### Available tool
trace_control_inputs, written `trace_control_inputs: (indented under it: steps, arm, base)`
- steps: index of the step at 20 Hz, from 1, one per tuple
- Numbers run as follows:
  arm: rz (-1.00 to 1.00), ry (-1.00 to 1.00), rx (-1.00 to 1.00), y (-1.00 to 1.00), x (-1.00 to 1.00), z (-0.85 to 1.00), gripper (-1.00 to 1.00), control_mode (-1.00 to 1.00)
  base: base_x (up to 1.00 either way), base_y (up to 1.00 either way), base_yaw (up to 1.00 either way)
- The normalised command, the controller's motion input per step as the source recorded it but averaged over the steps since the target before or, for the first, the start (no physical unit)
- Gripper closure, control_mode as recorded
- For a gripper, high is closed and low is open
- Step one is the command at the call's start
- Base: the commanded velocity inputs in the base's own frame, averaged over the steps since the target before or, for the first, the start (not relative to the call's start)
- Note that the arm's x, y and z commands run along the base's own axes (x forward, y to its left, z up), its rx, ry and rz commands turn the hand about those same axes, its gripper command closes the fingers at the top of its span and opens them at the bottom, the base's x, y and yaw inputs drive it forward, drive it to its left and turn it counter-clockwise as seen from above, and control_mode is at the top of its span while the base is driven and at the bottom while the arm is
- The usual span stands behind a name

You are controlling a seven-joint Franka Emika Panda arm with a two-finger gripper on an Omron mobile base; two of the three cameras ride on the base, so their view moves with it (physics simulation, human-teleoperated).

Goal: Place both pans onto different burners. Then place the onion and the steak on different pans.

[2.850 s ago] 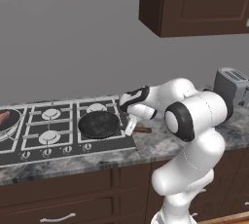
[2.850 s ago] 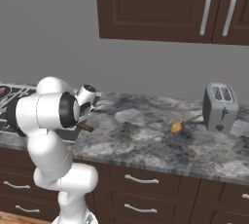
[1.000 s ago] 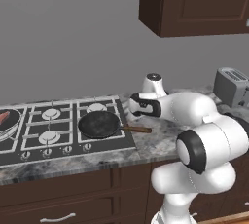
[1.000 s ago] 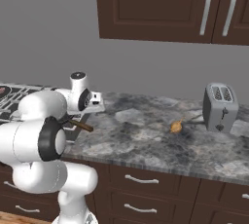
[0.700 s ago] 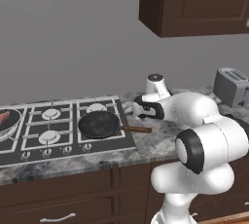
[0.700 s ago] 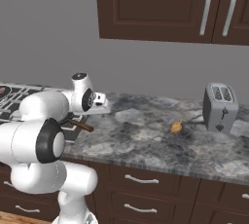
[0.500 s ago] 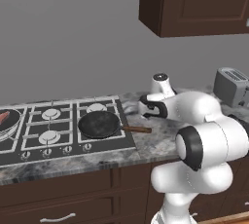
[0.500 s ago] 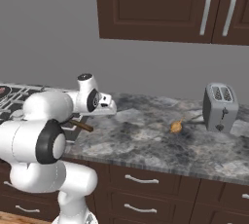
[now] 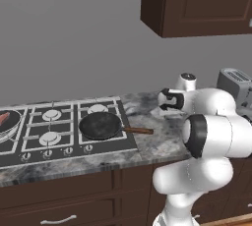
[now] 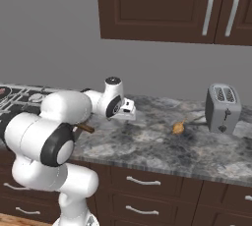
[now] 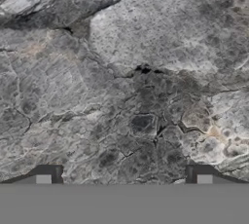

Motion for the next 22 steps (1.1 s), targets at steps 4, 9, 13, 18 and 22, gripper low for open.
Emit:
trace_control_inputs:
  steps: [4,9,13,18,22]
  arm:
    - [0.00,0.00,0.04,-0.67,0.03,0.00,-1.00,-1.00]
    - [0.00,0.00,0.00,-0.65,0.00,0.00,-1.00,-1.00]
    - [-0.03,0.00,-0.06,-0.47,0.00,0.00,-1.00,-1.00]
    - [-0.07,-0.08,-0.16,-0.28,0.00,0.00,-1.00,-1.00]
    - [-0.08,-0.12,-0.15,-0.26,0.00,0.00,-1.00,-1.00]
  base:
    - [0.00,0.00,0.00]
    - [0.00,0.00,0.00]
    - [0.00,0.00,0.00]
    - [0.00,0.00,0.00]
    - [0.00,0.00,0.00]
